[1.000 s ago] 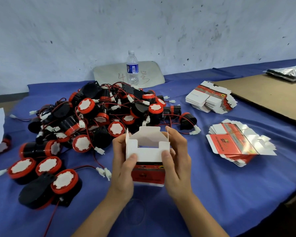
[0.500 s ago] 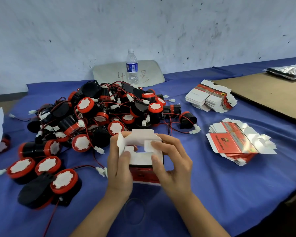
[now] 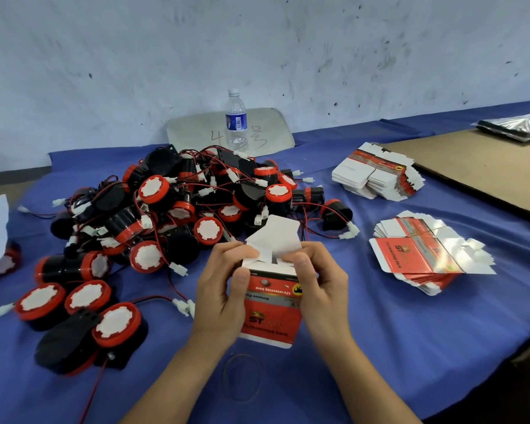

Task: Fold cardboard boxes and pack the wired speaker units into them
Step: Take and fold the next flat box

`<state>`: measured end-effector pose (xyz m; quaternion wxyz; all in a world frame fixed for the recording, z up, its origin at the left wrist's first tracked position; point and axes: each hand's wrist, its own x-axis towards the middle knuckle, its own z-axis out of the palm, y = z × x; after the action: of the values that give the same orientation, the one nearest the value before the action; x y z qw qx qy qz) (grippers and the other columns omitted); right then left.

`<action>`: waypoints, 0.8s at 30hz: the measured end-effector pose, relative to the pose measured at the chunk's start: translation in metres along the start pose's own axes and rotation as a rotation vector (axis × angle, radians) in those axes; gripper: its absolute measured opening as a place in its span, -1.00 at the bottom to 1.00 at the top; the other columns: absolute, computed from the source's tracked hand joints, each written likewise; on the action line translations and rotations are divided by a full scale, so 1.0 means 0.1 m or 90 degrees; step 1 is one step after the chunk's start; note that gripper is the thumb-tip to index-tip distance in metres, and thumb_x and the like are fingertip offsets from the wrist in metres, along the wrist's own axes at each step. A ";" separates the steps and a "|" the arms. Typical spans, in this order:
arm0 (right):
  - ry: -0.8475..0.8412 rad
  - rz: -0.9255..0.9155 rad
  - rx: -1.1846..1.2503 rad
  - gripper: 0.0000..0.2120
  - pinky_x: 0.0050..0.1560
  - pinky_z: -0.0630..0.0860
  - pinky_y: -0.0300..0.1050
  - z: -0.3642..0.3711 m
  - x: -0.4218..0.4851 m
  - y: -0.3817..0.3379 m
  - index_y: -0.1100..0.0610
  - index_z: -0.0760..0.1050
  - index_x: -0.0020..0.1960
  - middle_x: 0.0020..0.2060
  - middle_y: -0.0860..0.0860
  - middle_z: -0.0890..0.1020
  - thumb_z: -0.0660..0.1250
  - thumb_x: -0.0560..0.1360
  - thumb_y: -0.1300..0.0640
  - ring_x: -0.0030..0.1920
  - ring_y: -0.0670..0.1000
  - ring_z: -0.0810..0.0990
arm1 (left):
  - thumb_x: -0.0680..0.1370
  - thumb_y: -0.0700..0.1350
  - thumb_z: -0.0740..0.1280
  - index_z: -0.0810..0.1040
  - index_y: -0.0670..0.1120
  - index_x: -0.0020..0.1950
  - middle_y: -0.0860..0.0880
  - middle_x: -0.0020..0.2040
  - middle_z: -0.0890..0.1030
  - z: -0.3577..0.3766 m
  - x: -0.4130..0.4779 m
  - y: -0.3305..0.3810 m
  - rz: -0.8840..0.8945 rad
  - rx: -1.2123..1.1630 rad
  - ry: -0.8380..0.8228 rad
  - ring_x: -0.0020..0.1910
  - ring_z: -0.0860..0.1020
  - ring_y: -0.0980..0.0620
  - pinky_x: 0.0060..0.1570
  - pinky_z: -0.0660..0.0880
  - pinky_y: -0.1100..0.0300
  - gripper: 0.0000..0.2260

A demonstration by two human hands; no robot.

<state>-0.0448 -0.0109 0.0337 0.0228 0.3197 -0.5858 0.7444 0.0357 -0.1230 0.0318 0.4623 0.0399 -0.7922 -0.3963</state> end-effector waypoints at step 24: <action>-0.257 0.377 0.255 -0.78 -0.30 0.54 -0.16 -0.08 0.05 -0.04 0.08 0.48 0.01 -0.03 0.06 0.65 0.37 0.39 0.05 -0.23 -0.05 0.62 | 0.56 0.16 0.06 0.50 0.08 0.08 0.11 -0.09 0.64 -0.10 0.03 -0.03 -0.135 -0.051 -0.051 -0.21 0.60 0.08 -0.22 0.54 0.15 -0.70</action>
<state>-0.0506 -0.0038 0.0387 -0.3706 0.2750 -0.4887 0.7404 0.0414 -0.1322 0.0345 0.3866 0.0891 -0.7851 -0.4757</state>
